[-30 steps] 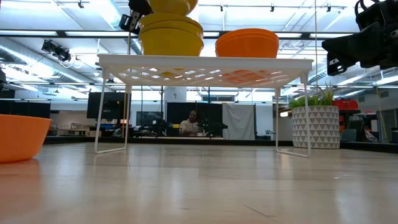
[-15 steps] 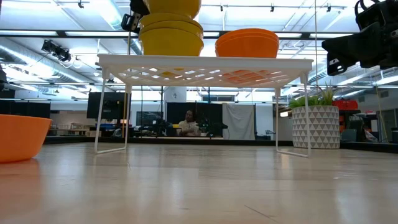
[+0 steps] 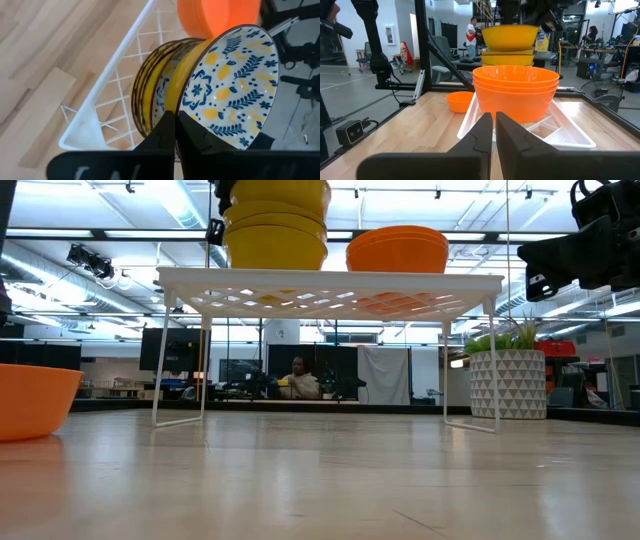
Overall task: Pick & Place Mini bowls
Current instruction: Stack the white patterned bowl on the white patterned bowl on the shelf
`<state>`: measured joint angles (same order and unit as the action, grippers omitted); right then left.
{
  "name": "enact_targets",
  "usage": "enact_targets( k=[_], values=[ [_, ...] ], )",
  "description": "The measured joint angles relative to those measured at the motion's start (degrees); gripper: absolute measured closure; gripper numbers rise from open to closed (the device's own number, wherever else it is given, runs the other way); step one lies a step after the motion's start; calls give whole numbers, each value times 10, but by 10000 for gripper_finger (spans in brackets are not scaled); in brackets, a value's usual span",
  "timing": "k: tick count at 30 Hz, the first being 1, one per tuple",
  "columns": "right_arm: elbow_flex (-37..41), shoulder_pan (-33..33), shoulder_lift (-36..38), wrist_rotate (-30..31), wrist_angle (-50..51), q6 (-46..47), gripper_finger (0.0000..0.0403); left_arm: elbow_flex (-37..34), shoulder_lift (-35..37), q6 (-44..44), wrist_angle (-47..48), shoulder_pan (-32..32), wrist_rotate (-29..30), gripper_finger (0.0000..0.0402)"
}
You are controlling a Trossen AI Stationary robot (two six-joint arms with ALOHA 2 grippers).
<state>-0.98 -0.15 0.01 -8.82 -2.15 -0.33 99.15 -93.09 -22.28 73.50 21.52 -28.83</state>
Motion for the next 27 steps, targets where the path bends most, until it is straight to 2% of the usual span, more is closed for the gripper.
enact_targets(
  k=[6,27],
  values=[
    [0,0,0,0,0,0,376,-1,-11,29,40,0,18,398],
    [0,0,0,0,0,0,376,0,-17,51,33,0,20,377]
  ],
)
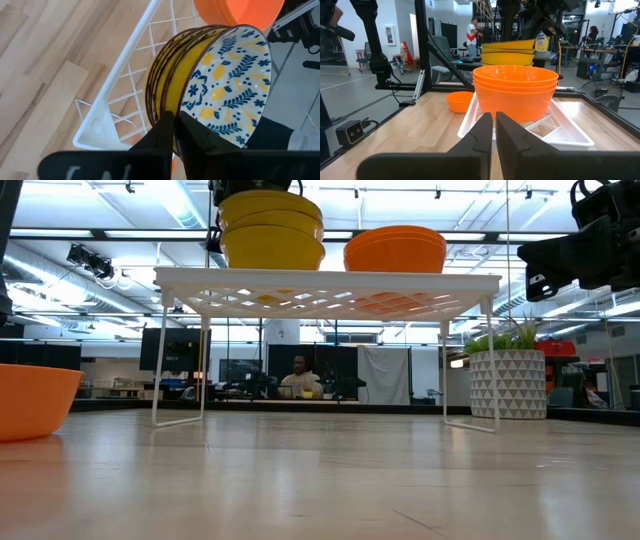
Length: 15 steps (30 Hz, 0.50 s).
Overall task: Pick & Place Mini bowls
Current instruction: Stack the white patterned bowl on the white patterned bowl on the shelf, then stack the orange bowl on the orange bowl on the shelf
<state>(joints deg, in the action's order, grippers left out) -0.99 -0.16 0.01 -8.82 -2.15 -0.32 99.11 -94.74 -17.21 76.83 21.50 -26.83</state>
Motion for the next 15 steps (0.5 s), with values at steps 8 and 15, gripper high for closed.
enact_targets(
  k=[8,15],
  values=[
    [0,0,0,0,0,0,376,0,0,1,-4,0,0,339],
    [0,0,0,0,0,0,376,0,0,5,-9,0,0,270]
  ],
)
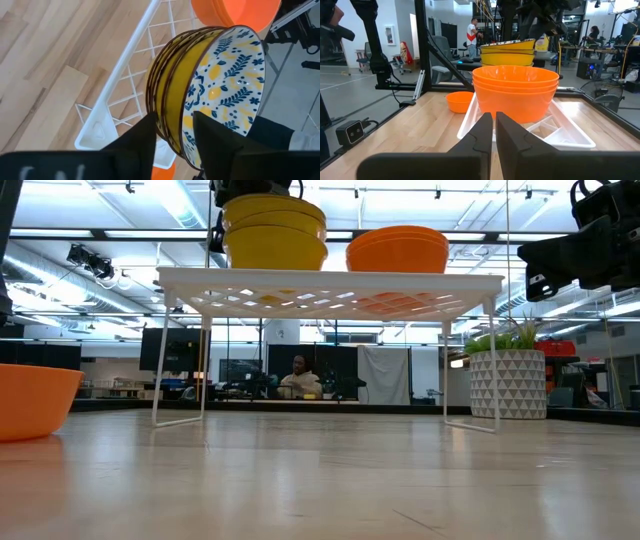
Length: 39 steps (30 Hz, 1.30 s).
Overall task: Pick & Place Mini bowls
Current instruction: Stack the orange bowl on the orange bowl on the shelf
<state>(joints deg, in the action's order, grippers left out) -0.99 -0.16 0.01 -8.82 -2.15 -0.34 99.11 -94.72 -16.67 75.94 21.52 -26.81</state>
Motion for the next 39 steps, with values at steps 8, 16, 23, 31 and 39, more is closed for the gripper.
enact_targets(
  k=[8,16,23,31,39],
  values=[
    [0,0,0,0,0,0,376,0,0,12,1,0,-9,219],
    [0,0,0,0,0,0,376,1,6,27,6,0,-34,201],
    [0,0,0,0,0,0,376,33,10,56,35,5,-28,200],
    [0,0,0,0,0,0,376,103,11,74,88,0,3,200],
    [0,0,0,0,0,0,376,116,17,85,141,-75,41,200]
  ],
)
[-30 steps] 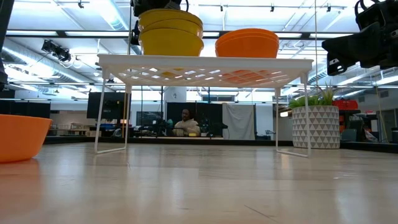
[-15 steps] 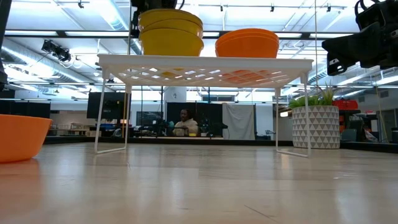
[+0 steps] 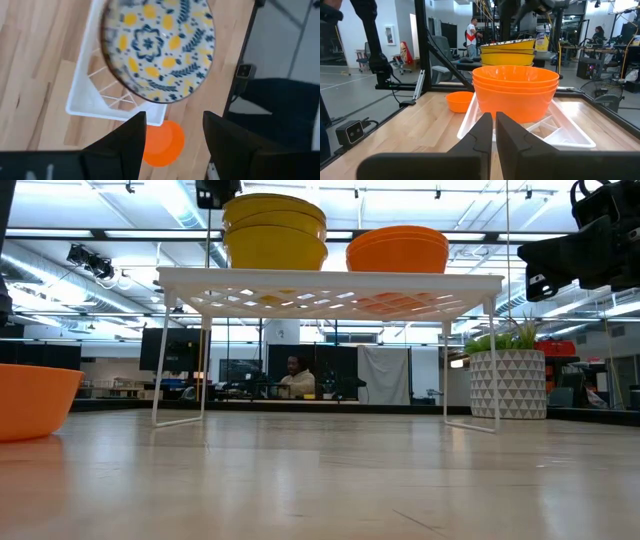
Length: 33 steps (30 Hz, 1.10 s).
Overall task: Pick & Place Mini bowls
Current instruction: Stack the orange bowl on the orange bowl on the shelf
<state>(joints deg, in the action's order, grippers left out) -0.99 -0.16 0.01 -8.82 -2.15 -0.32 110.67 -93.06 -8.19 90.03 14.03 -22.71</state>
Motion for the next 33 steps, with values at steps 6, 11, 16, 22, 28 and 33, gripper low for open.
enact_targets(
  k=[6,11,16,22,28,33],
  values=[
    [0,0,0,0,0,0,376,0,4,-4,0,-75,37,200],
    [0,0,0,0,0,0,376,0,7,-16,0,-125,35,200],
    [0,0,0,0,0,0,376,-1,13,-17,0,-162,40,200],
    [0,0,0,0,0,0,376,-39,28,-36,-2,-191,85,206],
    [0,0,0,0,0,0,376,-161,85,-91,-32,-204,105,213],
    [0,0,0,0,0,0,376,-260,141,-166,-87,-215,105,214]
  ],
)
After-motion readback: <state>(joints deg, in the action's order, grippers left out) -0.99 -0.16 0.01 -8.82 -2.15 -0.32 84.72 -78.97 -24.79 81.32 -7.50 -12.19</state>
